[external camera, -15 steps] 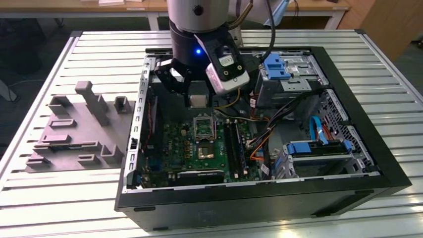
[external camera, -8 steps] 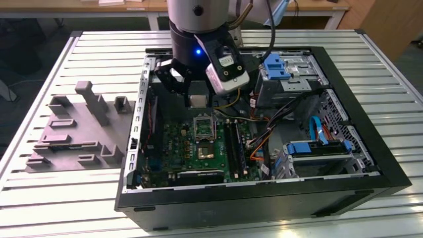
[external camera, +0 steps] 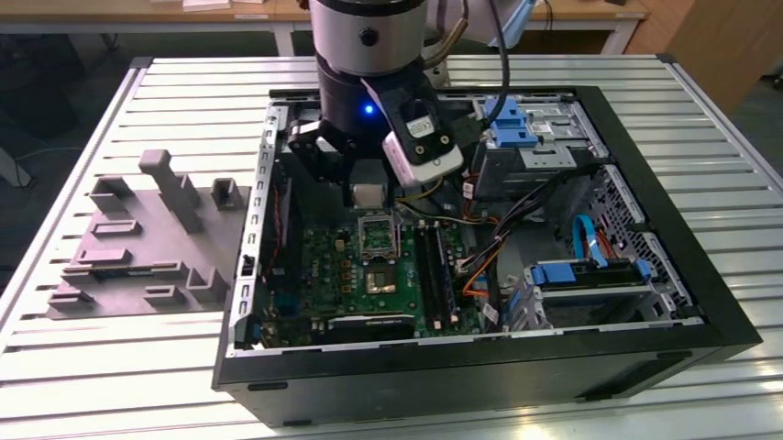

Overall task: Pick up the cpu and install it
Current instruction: 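Place the cpu into insertion slot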

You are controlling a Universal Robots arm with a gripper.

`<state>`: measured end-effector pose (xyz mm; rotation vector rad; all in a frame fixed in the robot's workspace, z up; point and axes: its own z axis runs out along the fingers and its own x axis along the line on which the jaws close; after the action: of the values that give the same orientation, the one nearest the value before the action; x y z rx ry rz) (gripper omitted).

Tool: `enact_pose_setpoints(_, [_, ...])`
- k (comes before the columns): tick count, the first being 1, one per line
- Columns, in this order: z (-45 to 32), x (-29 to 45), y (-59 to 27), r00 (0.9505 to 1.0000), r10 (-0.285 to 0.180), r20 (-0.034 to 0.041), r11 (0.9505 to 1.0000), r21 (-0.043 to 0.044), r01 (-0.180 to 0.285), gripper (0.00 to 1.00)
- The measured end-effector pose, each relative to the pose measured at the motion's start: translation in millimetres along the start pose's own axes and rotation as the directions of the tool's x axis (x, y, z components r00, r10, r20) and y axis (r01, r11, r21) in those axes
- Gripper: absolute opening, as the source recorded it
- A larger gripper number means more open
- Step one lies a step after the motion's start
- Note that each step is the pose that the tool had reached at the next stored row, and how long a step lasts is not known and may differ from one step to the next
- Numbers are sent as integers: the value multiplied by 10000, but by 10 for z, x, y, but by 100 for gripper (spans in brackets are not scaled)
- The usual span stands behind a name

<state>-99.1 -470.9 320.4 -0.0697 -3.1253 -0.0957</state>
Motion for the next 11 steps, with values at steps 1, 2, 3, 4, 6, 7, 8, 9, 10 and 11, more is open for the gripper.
enact_pose_setpoints(1, [17,-4,-5,10000,0,-1,10000,2,0,47])
enact_pose_setpoints(2, [35,-7,-7,10000,0,-1,10000,3,0,47])
enact_pose_setpoints(3, [53,-8,-8,10000,2,-1,10000,4,-2,47])
enact_pose_setpoints(4, [71,-13,-10,10000,-1,-1,10000,3,1,47])
enact_pose_setpoints(6, [106,-27,-11,10000,-50,-3,10000,4,50,47])
enact_pose_setpoints(7, [118,-31,-12,9999,-148,-10,9999,6,148,47])
enact_pose_setpoints(8, [132,-36,-12,9997,-240,-16,9997,8,240,47])
enact_pose_setpoints(9, [150,-39,-14,9996,-283,-19,9996,9,283,47])
enact_pose_setpoints(10, [168,-39,-18,9996,-287,-19,9996,8,287,47])
enact_pose_setpoints(11, [185,-40,-23,9996,-288,-19,9996,8,288,47])
